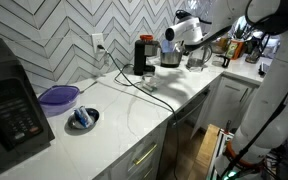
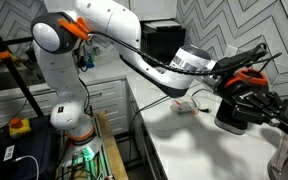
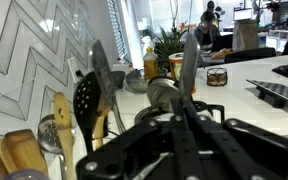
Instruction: Pick up the tongs then put them in the holder
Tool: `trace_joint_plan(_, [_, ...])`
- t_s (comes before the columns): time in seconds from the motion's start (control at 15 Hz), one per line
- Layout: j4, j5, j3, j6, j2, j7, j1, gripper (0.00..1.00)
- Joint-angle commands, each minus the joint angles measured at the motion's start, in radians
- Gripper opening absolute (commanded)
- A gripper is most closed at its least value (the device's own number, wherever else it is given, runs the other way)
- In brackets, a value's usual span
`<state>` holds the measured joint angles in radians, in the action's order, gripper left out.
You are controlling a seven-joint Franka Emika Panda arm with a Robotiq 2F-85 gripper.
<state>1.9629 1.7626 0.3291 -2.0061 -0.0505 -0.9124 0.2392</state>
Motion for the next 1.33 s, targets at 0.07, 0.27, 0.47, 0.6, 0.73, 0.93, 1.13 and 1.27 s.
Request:
trace_joint_plan(0.07, [-0.014, 0.039, -0.036, -0.04, 0.001, -0.018, 0.016, 0.01])
trace_joint_plan(0.27, [-0.019, 0.008, -0.046, -0.013, -0.006, -0.013, 0.012, 0.04])
trace_joint_plan(0.47, [-0.019, 0.008, -0.049, -0.013, -0.012, -0.012, 0.011, 0.01])
trace_joint_plan(0.6, [-0.011, 0.051, -0.065, 0.047, -0.021, 0.169, -0.006, 0.01])
trace_joint_plan(0.73, [-0.019, 0.106, -0.08, 0.096, -0.003, 0.24, -0.016, 0.01])
trace_joint_plan(0.93, [-0.068, 0.182, -0.086, 0.192, -0.043, 0.361, -0.015, 0.01])
trace_joint_plan(1.13, [-0.099, 0.165, -0.076, 0.251, -0.072, 0.386, 0.003, 0.01])
trace_joint_plan(1.27, [-0.078, 0.178, -0.049, 0.037, -0.037, 0.289, 0.047, 0.01])
